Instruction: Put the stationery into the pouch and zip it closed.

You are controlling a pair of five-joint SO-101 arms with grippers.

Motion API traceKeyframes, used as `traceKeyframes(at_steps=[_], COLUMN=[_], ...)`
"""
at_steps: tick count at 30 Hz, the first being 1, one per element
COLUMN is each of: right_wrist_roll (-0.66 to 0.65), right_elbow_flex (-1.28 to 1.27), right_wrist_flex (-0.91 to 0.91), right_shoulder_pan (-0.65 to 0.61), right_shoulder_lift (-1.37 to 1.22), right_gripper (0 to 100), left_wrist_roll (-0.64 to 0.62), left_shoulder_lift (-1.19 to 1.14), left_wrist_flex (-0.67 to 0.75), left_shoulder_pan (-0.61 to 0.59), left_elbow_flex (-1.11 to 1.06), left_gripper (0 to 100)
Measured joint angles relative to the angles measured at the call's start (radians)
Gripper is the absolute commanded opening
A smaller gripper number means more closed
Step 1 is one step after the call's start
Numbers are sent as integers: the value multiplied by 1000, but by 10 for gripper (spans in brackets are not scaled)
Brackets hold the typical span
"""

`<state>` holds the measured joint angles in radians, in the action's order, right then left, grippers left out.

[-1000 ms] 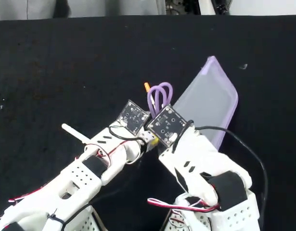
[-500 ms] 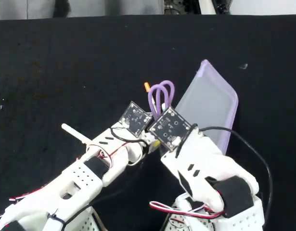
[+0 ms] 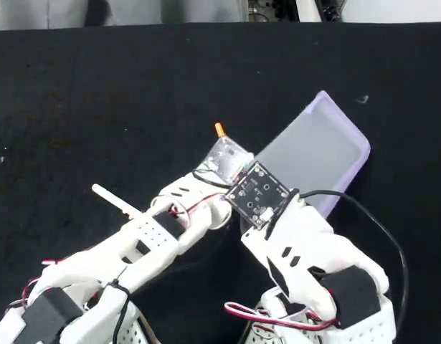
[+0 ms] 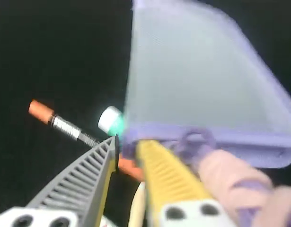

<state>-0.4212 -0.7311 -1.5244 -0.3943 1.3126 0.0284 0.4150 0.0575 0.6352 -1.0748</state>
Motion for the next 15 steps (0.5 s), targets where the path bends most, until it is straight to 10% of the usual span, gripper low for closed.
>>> traceKeyframes(at_steps=[15], right_wrist_roll=[0], right_elbow_flex=[58], right_wrist_flex=[-74], right_shoulder_pan=[-5], right_shoulder_lift=[0], right_gripper=[11], left_wrist_roll=[8], left_shoulder_lift=[-6], left_wrist_flex=[0], left_shoulder_pan=[-23], left_elbow_flex=[12], left_gripper=[29])
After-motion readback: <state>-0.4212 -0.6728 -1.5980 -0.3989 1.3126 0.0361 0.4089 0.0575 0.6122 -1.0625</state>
